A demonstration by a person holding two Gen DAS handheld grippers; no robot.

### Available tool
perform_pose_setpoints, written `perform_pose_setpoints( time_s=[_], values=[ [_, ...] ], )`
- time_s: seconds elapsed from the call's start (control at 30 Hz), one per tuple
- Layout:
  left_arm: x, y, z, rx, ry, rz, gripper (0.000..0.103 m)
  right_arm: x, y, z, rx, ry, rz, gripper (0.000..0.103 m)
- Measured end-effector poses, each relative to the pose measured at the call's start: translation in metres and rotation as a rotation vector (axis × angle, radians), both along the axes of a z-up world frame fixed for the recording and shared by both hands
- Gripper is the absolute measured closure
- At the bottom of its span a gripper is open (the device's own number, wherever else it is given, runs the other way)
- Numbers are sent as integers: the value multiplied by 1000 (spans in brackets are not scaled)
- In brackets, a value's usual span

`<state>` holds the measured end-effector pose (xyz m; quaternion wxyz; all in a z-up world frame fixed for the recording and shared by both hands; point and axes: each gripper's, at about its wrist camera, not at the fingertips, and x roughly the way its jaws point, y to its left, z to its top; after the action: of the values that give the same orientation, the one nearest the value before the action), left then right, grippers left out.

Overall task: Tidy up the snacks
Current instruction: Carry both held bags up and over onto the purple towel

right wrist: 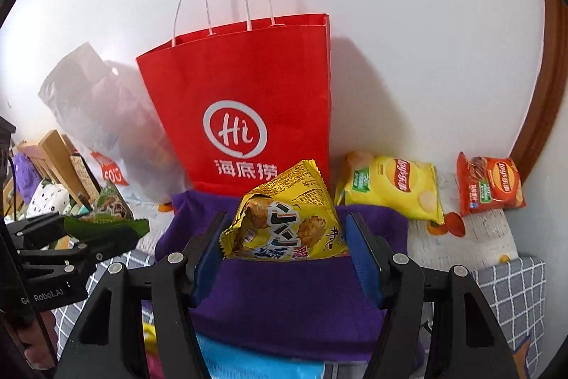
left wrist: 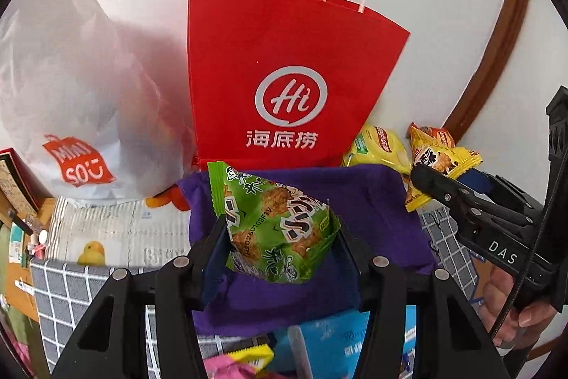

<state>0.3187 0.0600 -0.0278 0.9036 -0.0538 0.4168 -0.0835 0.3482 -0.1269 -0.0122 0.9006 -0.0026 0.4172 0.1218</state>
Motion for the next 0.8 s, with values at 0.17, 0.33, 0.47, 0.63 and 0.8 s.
perform_pose_setpoints(
  time_s=[0.17, 0.33, 0.47, 0.63, 0.8],
  values=[
    [21, -1, -10, 4, 5, 2, 51, 18, -2, -13, 17, 13, -8, 38],
    [40, 1, -35, 8, 41, 7, 51, 31, -8, -45, 13, 58, -12, 38],
    [48, 0, -63, -14, 89, 1, 51, 46, -11, -71, -34, 130, -15, 38],
    [60, 6, -85, -29, 153, -3, 51, 55, -20, -96, -54, 194, -31, 38],
    [65, 14, -92, -105, 164, -13, 51, 60, -21, -111, -70, 226, -35, 38]
  ],
)
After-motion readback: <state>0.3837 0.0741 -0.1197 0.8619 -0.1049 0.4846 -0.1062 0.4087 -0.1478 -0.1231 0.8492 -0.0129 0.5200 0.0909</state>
